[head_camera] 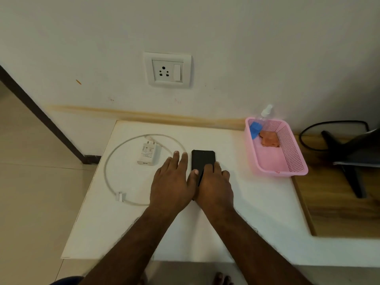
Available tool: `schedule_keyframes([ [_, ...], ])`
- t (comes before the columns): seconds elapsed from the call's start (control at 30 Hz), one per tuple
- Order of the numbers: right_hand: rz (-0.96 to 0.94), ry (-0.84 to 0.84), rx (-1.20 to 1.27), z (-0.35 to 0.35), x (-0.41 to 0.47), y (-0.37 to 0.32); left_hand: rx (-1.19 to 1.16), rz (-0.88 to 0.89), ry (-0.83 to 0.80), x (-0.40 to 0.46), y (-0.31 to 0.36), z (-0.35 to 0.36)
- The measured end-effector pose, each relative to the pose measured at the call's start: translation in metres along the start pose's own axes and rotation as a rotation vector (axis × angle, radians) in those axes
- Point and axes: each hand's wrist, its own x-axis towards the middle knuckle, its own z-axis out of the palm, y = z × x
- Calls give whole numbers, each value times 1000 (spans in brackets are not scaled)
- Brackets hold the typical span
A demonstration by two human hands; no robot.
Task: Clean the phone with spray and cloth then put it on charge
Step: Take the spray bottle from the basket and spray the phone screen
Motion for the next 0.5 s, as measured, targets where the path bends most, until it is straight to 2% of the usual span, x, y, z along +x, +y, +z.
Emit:
schedule_keyframes([
  [0.37,-8,44,83,7,-30,5,-30,5,-2,-4,-1,-9],
  [0.5,-6,10,108,-1,-30,9,-67,10,-9,-4,1,-9],
])
